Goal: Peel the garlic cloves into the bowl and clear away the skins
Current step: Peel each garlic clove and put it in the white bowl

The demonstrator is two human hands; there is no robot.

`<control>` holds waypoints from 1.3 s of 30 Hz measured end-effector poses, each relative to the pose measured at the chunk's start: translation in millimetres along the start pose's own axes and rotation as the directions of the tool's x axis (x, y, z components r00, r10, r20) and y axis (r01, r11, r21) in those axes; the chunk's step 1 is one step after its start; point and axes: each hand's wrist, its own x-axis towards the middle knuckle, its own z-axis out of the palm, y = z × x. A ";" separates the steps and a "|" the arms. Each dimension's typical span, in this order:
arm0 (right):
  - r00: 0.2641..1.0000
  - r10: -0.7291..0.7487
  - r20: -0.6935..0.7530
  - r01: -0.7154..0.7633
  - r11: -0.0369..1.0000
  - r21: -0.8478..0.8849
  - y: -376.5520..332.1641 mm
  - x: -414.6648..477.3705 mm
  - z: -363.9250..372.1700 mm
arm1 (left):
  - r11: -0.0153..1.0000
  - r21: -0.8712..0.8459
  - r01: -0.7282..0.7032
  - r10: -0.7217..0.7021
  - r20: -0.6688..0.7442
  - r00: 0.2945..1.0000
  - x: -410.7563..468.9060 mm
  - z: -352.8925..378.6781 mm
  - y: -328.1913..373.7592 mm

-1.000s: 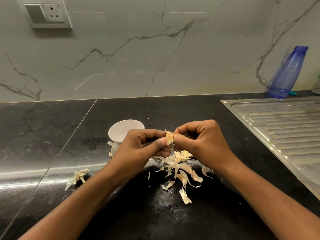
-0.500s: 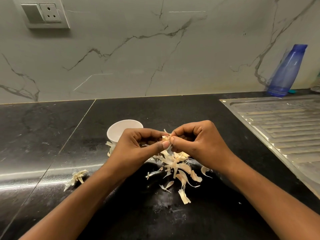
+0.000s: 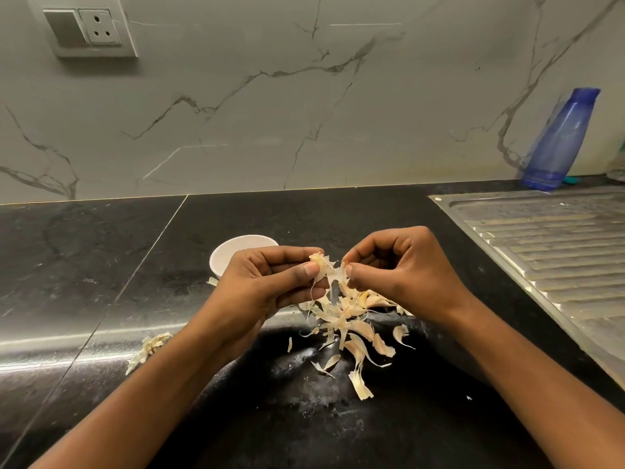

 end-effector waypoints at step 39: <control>0.988 0.042 0.147 -0.044 0.999 0.012 5.2 -1.7 7.4 | 0.976 0.176 -0.127 0.141 -0.074 0.987 -5.5 10.2 -9.6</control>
